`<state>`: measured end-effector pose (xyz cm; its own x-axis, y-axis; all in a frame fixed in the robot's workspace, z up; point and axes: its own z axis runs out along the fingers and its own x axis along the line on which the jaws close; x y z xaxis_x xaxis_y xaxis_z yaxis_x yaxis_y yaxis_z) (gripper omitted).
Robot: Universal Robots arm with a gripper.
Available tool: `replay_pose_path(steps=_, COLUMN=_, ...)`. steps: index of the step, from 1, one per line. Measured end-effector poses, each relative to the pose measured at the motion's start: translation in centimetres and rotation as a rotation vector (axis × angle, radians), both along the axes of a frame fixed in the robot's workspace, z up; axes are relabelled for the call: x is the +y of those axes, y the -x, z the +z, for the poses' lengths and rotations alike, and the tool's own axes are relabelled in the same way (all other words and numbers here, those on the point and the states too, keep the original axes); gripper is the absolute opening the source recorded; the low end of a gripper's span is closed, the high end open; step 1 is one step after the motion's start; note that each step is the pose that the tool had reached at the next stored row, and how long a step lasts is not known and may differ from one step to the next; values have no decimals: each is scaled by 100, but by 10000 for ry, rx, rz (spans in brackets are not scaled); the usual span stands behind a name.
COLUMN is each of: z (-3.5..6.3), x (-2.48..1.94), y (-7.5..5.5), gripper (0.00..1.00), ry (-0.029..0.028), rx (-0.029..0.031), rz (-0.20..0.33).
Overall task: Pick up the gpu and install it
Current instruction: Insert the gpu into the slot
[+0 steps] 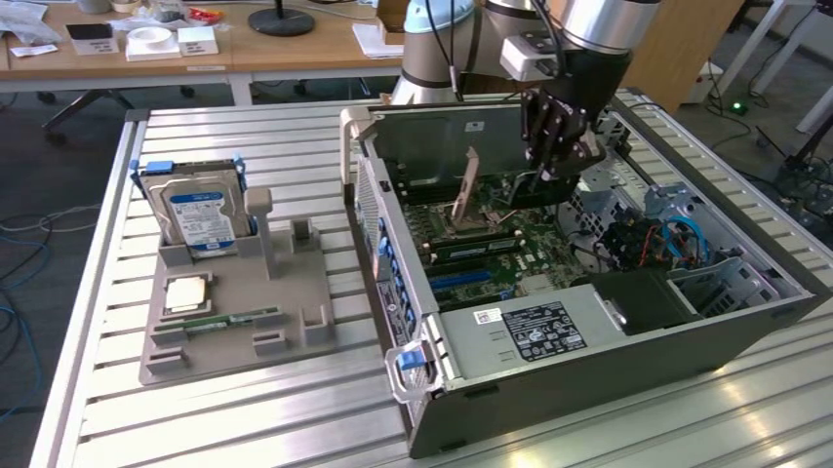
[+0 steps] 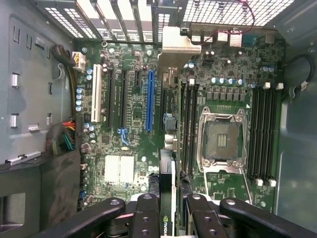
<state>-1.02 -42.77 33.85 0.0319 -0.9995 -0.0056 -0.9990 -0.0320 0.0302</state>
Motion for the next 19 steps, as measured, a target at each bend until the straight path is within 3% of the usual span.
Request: replay_pose_path(steps=19, z=-37, x=-23, y=50, gripper=26, ry=1, rx=-1, rz=0)
